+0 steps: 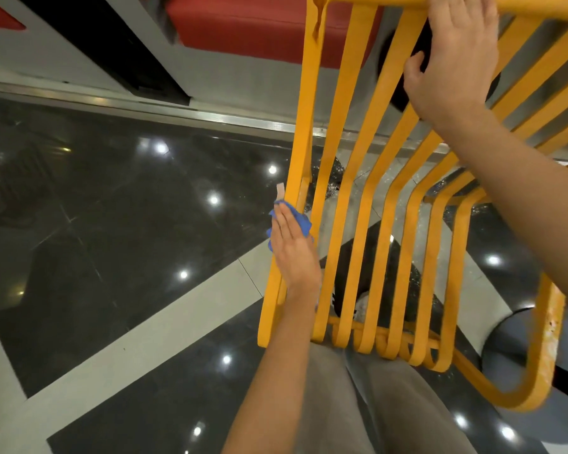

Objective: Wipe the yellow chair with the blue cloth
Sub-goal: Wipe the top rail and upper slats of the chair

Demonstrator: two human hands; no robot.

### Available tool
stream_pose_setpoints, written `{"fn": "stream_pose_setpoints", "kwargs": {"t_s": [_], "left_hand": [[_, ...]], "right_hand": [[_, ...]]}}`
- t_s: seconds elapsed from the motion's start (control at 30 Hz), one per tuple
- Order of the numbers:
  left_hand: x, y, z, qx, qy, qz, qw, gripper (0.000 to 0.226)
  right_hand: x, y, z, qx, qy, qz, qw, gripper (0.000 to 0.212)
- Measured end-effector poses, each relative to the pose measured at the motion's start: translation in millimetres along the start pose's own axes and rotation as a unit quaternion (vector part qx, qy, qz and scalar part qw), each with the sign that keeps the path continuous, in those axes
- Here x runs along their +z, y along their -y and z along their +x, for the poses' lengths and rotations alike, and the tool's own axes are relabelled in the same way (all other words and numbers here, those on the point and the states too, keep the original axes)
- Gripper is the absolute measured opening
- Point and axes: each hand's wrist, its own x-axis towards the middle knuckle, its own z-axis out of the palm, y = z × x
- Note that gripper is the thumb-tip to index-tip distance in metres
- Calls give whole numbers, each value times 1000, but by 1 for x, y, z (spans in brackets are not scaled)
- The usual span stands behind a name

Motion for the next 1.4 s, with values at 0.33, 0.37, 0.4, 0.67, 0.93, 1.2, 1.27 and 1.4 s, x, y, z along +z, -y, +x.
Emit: {"fn": "stream_pose_setpoints", "kwargs": {"t_s": [0.33,0.37,0.4,0.67,0.93,1.2,1.27,1.4], "left_hand": [[-11,36,-55,-68,23,-124,990,72],[-13,21,-38,-65,18,-126,990,70],[-14,6,-16,-59,17,-128,990,70],[-46,-86,130,-41,-18,-306,951,61],[-91,-138,170,103,-142,-430,886,54],[-128,-162,201,210,-228,-444,841,44],[-116,-157,194,176,-197,-455,850,45],[-107,-144,186,123,-160,-463,863,44]], "right_hand": [[-3,10,-4,-1,1,37,999,70],[-3,10,-5,2,-1,43,999,70],[-3,11,-5,5,-5,50,999,71],[-2,16,-4,13,-23,78,997,73],[2,18,-2,24,-36,94,995,73],[2,17,-1,27,-30,99,994,70],[2,16,0,32,-33,103,994,70],[1,15,0,34,-22,110,993,73]]}}
